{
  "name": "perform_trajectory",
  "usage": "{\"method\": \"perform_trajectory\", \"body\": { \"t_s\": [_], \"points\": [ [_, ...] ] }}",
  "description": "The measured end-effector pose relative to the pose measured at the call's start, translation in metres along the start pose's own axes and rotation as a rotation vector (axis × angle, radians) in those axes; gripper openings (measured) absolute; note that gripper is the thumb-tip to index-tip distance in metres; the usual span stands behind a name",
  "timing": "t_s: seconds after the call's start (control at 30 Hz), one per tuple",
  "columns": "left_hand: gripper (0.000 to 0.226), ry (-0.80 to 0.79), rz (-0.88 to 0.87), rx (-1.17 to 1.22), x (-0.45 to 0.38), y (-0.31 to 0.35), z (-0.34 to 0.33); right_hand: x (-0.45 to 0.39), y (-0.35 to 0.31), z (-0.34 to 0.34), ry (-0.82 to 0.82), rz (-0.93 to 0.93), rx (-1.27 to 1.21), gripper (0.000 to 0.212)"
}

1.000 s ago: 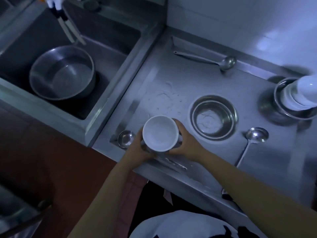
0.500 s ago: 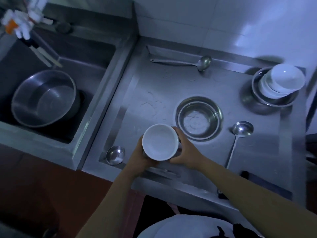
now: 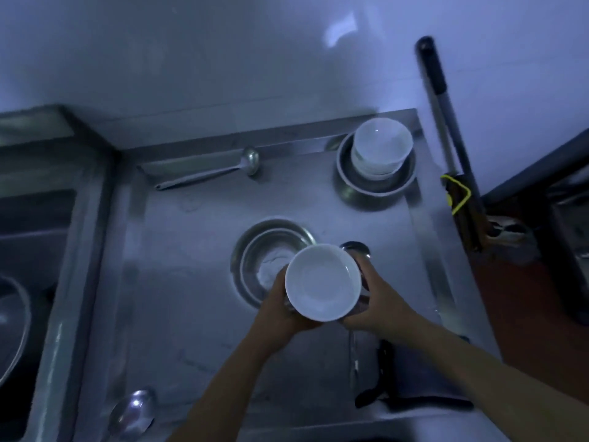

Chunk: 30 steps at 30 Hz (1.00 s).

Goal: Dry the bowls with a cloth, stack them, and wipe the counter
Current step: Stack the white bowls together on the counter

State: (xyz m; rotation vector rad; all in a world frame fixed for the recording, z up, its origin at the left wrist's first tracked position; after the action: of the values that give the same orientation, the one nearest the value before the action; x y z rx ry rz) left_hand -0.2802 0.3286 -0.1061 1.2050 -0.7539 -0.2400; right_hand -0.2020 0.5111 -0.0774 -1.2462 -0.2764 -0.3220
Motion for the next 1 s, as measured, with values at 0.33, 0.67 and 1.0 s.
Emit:
{"method": "perform_trajectory", "body": {
  "t_s": [0.33,0.67,1.0],
  "points": [
    [0.099,-0.053,-0.164,-0.061,-0.165,0.154,-0.028,-0.09,-0.054,0.172,0.259,0.138,-0.041,0.105],
    [0.105,-0.1,-0.125,-0.153,-0.267,0.211,-0.043,-0.16,-0.053,0.253,0.321,0.118,-0.124,0.103],
    [0.099,-0.153,-0.122,-0.157,-0.281,0.197,-0.054,-0.165,-0.037,0.258,0.336,0.114,-0.122,0.099]
  ]
}}
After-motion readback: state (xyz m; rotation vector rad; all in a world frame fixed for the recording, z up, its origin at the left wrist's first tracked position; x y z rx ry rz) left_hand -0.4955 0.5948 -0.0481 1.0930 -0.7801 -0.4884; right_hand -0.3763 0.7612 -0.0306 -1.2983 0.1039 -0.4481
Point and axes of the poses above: each hand's wrist, its own x-axis away from the middle knuckle, its own z-axis out of the back of the hand, y = z × x, the point moved 6 cm from there along -x, towards the middle knuckle, and after that the axes turned 4 degrees about x, right-handed, at the moved point
